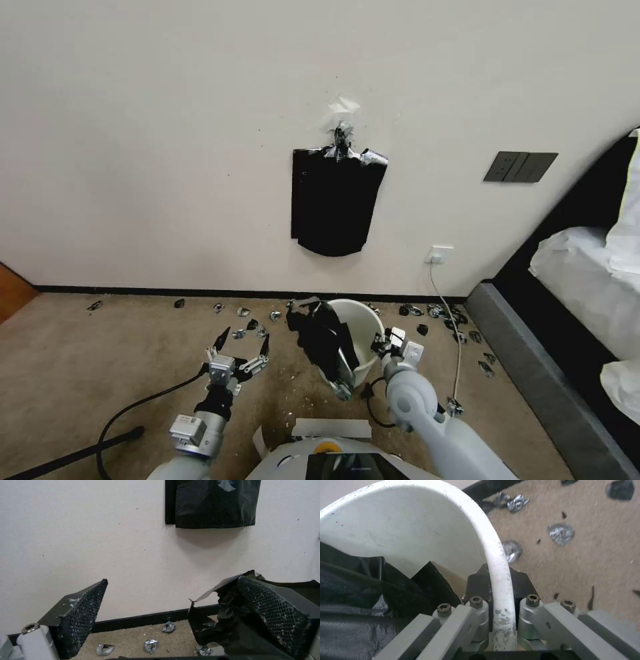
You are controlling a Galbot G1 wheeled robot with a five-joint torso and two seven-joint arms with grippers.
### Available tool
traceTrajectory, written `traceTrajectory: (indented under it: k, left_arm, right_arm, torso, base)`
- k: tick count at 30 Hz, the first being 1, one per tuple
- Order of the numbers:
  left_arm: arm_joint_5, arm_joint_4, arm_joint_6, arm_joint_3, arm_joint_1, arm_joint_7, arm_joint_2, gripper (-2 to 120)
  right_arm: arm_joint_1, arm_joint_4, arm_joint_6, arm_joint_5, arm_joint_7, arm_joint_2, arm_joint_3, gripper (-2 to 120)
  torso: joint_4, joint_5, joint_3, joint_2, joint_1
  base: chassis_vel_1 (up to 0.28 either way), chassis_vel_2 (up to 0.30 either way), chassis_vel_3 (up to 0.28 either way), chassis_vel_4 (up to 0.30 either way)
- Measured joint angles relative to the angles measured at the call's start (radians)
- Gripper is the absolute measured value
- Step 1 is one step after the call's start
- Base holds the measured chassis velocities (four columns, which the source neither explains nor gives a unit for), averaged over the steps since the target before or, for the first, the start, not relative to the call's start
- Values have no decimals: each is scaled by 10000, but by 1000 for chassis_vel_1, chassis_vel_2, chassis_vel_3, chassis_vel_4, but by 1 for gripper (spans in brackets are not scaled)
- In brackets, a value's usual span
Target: Place a trash bag onto the trash bin.
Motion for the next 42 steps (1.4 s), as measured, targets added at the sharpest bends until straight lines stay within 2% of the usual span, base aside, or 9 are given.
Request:
traceTrajectory:
  k: [4,17,20,21,26,28,31,33,42]
  left_arm:
    - [-6,37,-1,0,-8,0,2,100]
    - [-8,182,-9,178,-68,-4,-43,100]
    - [-8,202,28,216,-61,-21,-58,100]
    - [-8,202,28,216,-61,-21,-58,100]
    - [-19,208,194,273,-68,-137,-59,100]
    - [-23,205,265,292,-56,-176,-53,100]
    - [-17,193,310,319,-17,-186,-66,100]
    - [42,196,384,371,19,-196,-125,100]
    - [56,199,535,428,-48,-214,-63,100]
  right_arm:
    - [-68,-29,17,-35,-61,18,0,10]
    - [-401,981,30,-1236,-476,-573,189,55]
    - [-607,1857,23,-2569,-1931,-1285,237,70]
    - [-607,1857,23,-2569,-1931,-1285,237,70]
    - [-363,2887,-586,-3378,-4563,-2728,-2,89]
    - [379,3108,-1446,-3044,-5545,-3299,-333,97]
    - [1333,3135,-2330,-2313,-5887,-3464,-771,100]
    - [3450,2960,-4271,-275,-5863,-3391,-1917,100]
    - [5374,1806,-4739,555,-4700,-2817,-3507,100]
  torso:
    - [-1,-1,0,0,-1]
    - [-1,1,0,0,0]
    - [-2,1,0,0,0]
    - [-2,1,0,0,0]
    - [-3,2,0,0,0]
    - [-4,-2,0,0,0]
    - [2,3,1,0,0]
    - [1,0,1,0,0]
    - [0,0,1,0,0]
  base:
    - [0,0,0,0]
    - [0,0,0,0]
    - [0,0,0,0]
    - [0,0,0,0]
    - [0,0,0,0]
    - [0,0,0,0]
    - [0,0,0,0]
    - [0,0,0,0]
    - [0,0,0,0]
